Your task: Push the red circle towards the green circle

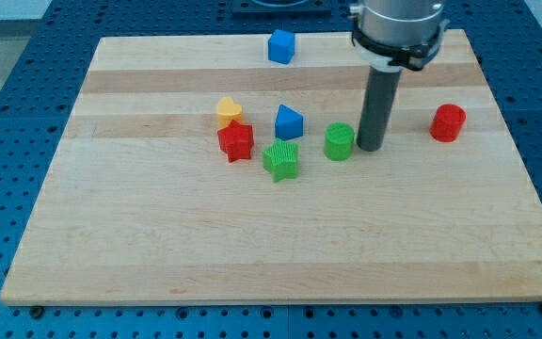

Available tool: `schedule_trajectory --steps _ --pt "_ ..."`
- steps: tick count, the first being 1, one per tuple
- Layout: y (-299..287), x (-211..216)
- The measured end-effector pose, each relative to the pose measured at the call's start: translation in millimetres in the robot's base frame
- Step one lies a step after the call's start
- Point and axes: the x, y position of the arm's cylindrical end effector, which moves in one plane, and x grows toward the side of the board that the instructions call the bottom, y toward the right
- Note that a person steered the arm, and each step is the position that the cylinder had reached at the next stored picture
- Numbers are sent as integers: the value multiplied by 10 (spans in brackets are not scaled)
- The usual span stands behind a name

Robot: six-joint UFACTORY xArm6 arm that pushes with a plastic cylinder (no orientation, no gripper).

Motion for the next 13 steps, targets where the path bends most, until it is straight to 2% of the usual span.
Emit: schedule_trajectory --steps 3,4,5,9,13 --pt "1165 247" --pt "1591 168" --pt "1694 -45" --pt "980 -192" --pt "935 -475"
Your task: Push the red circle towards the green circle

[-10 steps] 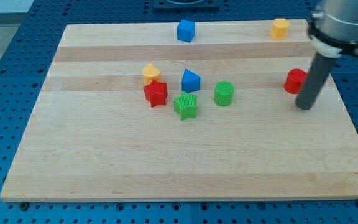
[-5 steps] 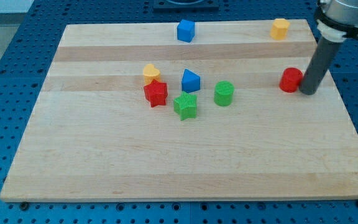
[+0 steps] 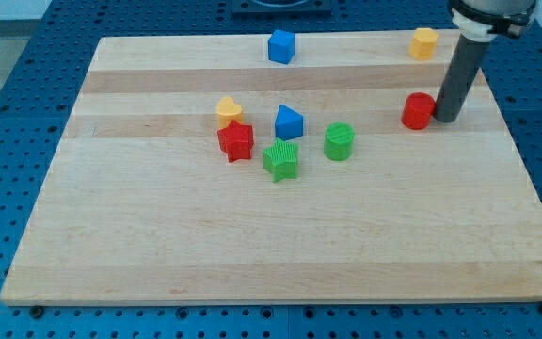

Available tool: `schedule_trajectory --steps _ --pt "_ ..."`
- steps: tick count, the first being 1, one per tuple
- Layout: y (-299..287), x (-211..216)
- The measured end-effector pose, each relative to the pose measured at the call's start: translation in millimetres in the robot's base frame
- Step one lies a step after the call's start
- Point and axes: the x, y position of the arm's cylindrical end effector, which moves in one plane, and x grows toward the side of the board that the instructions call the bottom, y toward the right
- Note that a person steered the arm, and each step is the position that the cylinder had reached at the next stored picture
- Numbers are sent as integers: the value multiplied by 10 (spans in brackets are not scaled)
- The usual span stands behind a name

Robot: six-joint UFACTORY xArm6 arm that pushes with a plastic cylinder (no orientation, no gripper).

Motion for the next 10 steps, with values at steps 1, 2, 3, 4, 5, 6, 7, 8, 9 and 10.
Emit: schedule_trajectory --steps 1,2,3,4,5,6,7,8,9,10 --pt "-131 0" --pt "-247 -42" --pt "-362 -132" --pt "-468 -155" --pt "-533 -155" --pt "-541 -155" --pt "-542 -146" --pt "-607 -109" --pt "-702 -86" --pt "-815 -86"
